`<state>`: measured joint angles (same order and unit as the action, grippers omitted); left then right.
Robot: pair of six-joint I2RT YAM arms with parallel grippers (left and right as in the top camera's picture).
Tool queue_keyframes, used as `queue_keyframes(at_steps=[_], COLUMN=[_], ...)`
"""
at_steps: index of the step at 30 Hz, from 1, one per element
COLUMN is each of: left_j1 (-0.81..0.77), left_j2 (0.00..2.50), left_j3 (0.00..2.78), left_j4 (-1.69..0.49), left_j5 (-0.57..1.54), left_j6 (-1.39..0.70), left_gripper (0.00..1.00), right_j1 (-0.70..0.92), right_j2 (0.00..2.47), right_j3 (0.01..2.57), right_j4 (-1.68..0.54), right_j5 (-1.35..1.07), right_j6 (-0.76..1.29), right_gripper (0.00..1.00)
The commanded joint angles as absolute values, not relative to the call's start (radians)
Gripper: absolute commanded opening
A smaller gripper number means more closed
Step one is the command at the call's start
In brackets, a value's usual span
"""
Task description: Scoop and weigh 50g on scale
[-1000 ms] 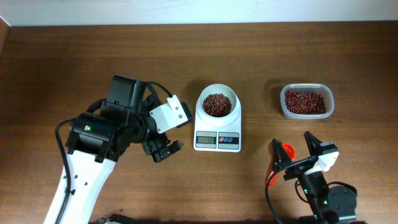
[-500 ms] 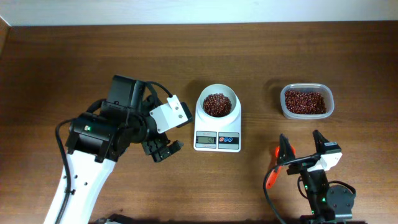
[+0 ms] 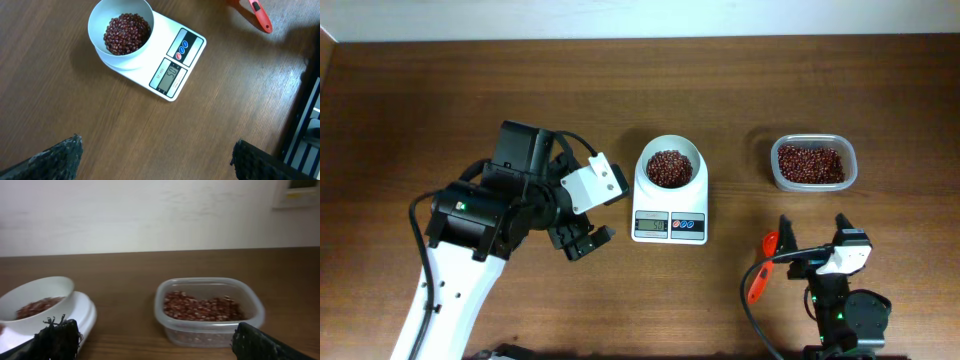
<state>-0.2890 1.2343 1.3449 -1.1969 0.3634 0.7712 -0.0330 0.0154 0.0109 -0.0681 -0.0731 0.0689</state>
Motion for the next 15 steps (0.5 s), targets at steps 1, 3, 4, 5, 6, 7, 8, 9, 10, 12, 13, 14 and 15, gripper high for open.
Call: queue_keyframes(at_steps=[1, 3, 4, 5, 6, 7, 8, 9, 10, 12, 13, 14, 15], left_j1=[-0.284, -0.284, -0.284, -0.284, -0.284, -0.284, -0.284, -0.284, -0.284, -0.284, -0.284, -0.284, -0.284], left_j2=[1.231, 1.231, 1.231, 1.231, 1.231, 1.231, 1.231, 1.231, 1.231, 1.231, 1.231, 1.231, 1.231], left_j3=[1.360, 1.360, 1.360, 1.360, 1.360, 1.360, 1.360, 1.360, 1.360, 1.360, 1.360, 1.360, 1.360], left_j4=[-1.198, -1.198, -1.198, -1.198, -1.198, -1.198, -1.198, -1.198, -1.198, -1.198, -1.198, -1.198, -1.198], left_j5=[0.378, 0.378, 0.378, 0.378, 0.378, 0.378, 0.378, 0.378, 0.378, 0.378, 0.378, 0.378, 0.378], left_j6=[0.791, 0.791, 0.791, 0.791, 0.791, 0.791, 0.791, 0.791, 0.791, 0.791, 0.791, 0.791, 0.791], left_gripper=[0.99, 0.99, 0.99, 0.99, 0.99, 0.99, 0.99, 0.99, 0.99, 0.99, 0.99, 0.99, 0.99], right_j1=[-0.055, -0.054, -0.054, -0.054, -0.054, -0.054, -0.054, -0.054, -0.054, -0.054, -0.054, -0.054, -0.054], right_j2=[0.003, 0.003, 0.003, 0.003, 0.003, 0.003, 0.003, 0.003, 0.003, 0.003, 0.003, 0.003, 0.003], right_j3=[0.006, 0.006, 0.006, 0.006, 0.006, 0.006, 0.006, 0.006, 0.006, 0.006, 0.006, 0.006, 0.006], right_j4=[-0.079, -0.080, -0.080, -0.080, -0.080, -0.080, -0.080, -0.080, -0.080, -0.080, -0.080, -0.080, -0.080], right_j5=[-0.036, -0.036, -0.036, -0.039, -0.040, -0.040, -0.040, -0.040, -0.040, -0.040, -0.040, -0.040, -0.040], right_j6=[0.059, 0.055, 0.047, 0.027, 0.014, 0.004, 0.003, 0.002, 0.002, 0.003, 0.004, 0.004, 0.004], right_gripper=[0.99, 0.99, 0.99, 0.99, 0.99, 0.99, 0.99, 0.99, 0.99, 0.99, 0.99, 0.99, 0.99])
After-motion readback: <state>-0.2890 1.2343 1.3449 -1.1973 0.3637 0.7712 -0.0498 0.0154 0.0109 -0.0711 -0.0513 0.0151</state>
